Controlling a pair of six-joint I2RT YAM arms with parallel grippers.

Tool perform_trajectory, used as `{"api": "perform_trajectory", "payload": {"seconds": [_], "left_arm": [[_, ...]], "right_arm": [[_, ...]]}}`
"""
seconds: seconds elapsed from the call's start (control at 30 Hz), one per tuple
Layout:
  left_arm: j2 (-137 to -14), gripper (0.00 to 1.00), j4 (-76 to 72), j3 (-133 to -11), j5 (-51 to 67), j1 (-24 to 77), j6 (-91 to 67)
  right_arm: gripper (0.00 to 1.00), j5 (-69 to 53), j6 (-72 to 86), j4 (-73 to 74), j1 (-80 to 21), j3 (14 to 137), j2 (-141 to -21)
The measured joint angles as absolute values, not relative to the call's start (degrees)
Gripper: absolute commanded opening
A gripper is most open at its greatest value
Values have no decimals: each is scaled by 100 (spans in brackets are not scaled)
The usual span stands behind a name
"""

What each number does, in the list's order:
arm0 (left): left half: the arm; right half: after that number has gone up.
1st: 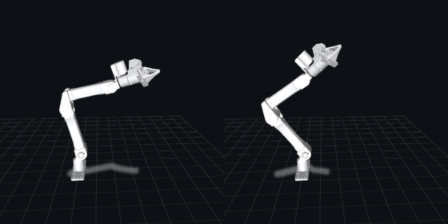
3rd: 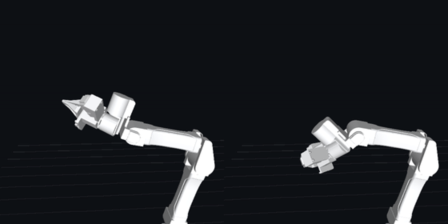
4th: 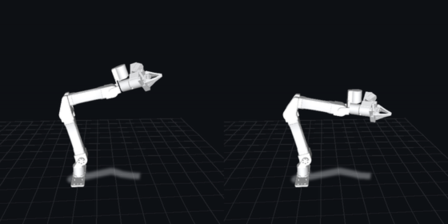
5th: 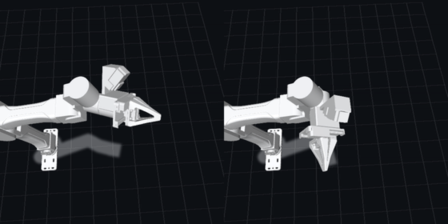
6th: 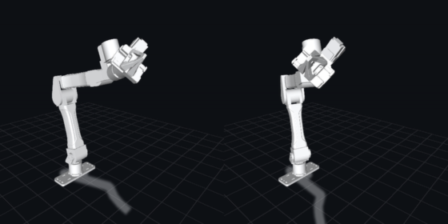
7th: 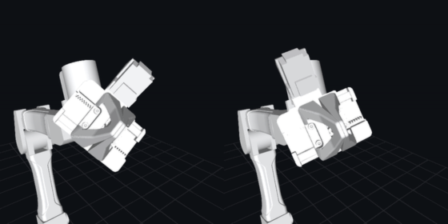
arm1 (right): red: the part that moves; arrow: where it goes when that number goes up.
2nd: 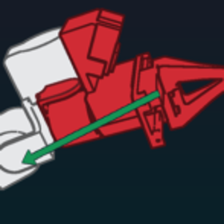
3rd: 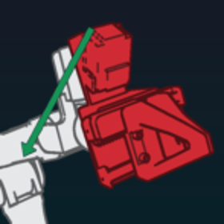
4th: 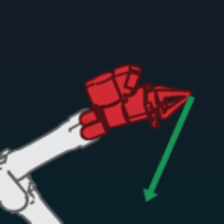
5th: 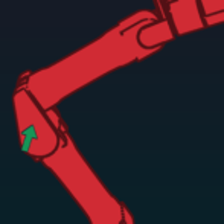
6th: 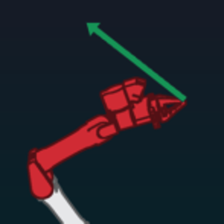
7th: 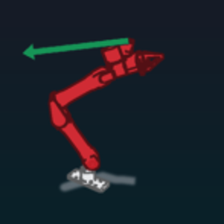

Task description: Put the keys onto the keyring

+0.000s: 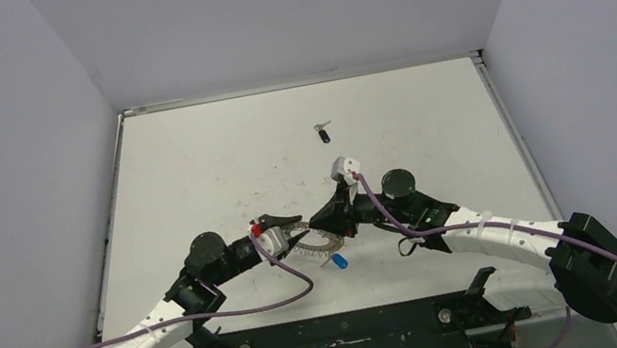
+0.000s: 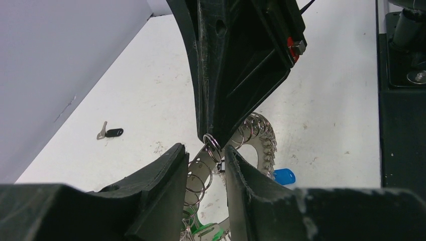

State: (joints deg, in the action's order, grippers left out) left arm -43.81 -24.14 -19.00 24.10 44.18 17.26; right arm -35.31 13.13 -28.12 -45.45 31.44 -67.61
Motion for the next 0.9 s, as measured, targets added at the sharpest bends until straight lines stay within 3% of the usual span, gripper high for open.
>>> {"api": "perform_trajectory", "payload": {"seconds": [0.13, 0.27, 0.67, 0.9], "left_arm": [[-4530, 26, -2593, -1898, 2399, 4453, 1721], [-4576, 5, -2630, -1896, 2379, 4466, 1743], [-4292, 0, -2174, -1931, 2375, 4530, 2010], [-4298, 0, -1369, -2362, 2014, 4528, 1702]], "right_arm": [[0, -3531, 1315, -2812, -4545, 3144, -6761], [0, -3518, 1315, -2810, -4545, 3144, -6761], [1, -3483, 1310, -2775, -4598, 3144, -6711], [36, -3489, 1125, -2545, -4626, 3221, -6611]]}}
